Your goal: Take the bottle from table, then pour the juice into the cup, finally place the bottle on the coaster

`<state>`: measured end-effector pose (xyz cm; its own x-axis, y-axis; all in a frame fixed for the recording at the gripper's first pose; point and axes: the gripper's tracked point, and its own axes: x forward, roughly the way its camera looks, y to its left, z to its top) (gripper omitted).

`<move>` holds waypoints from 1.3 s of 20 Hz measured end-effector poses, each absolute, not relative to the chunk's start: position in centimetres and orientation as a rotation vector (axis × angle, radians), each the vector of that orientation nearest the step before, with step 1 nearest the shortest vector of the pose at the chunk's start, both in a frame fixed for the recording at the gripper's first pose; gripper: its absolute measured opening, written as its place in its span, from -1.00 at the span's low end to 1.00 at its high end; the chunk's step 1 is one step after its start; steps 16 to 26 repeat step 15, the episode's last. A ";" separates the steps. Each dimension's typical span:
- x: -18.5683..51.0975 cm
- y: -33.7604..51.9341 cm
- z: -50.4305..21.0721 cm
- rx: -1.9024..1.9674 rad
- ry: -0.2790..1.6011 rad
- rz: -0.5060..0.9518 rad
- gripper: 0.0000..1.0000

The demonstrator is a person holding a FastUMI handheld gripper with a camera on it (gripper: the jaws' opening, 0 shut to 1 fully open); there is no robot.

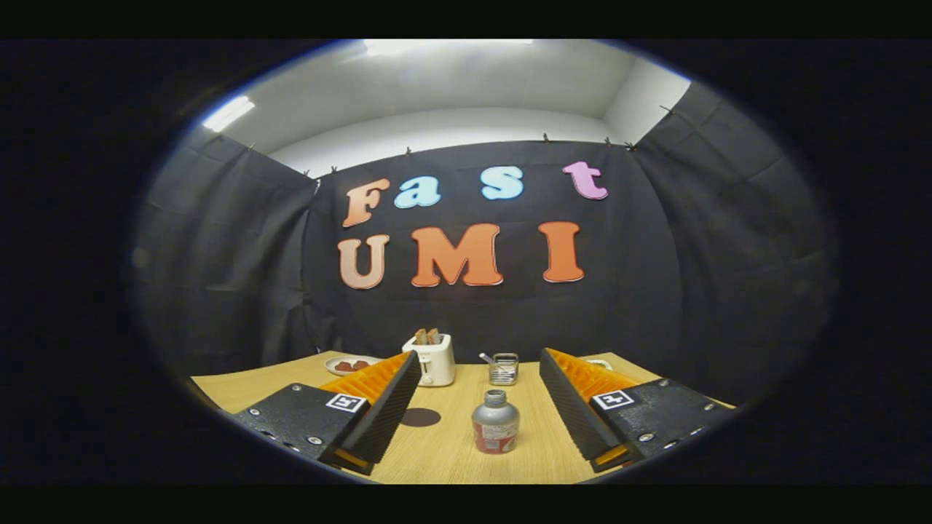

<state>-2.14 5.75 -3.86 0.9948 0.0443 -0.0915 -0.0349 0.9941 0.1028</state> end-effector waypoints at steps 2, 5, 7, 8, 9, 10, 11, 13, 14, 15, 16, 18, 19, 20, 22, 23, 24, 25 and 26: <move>-2.6 5.1 -3.3 0.085 0.078 0.027 0.94; -3.1 4.4 -3.4 0.086 0.087 0.013 0.93; -3.2 4.2 -2.9 0.091 0.089 0.007 0.94; -3.2 4.3 -2.6 0.094 0.089 0.007 0.94; -3.1 4.4 -2.2 0.096 0.084 0.012 0.94; -3.1 4.6 -1.8 0.096 0.081 0.018 0.94; -3.2 4.6 -1.8 0.096 0.083 0.018 0.94; -3.2 4.7 -1.5 0.089 0.080 0.018 0.94; -3.1 4.7 -1.3 0.086 0.074 0.018 0.94; -3.0 4.7 -1.2 0.085 0.072 0.017 0.94; -3.0 4.7 -1.2 0.085 0.072 0.017 0.94; -3.0 4.7 -1.2 0.085 0.072 0.017 0.94; -3.0 4.7 -1.2 0.085 0.072 0.017 0.94; -3.0 4.7 -1.2 0.085 0.072 0.017 0.94; -3.0 4.7 -1.2 0.085 0.072 0.017 0.94; -3.0 4.7 -1.2 0.085 0.072 0.017 0.94; -3.0 4.7 -1.2 0.085 0.072 0.017 0.94; -3.0 4.7 -1.2 0.085 0.072 0.017 0.94; -3.0 4.7 -1.2 0.085 0.072 0.017 0.94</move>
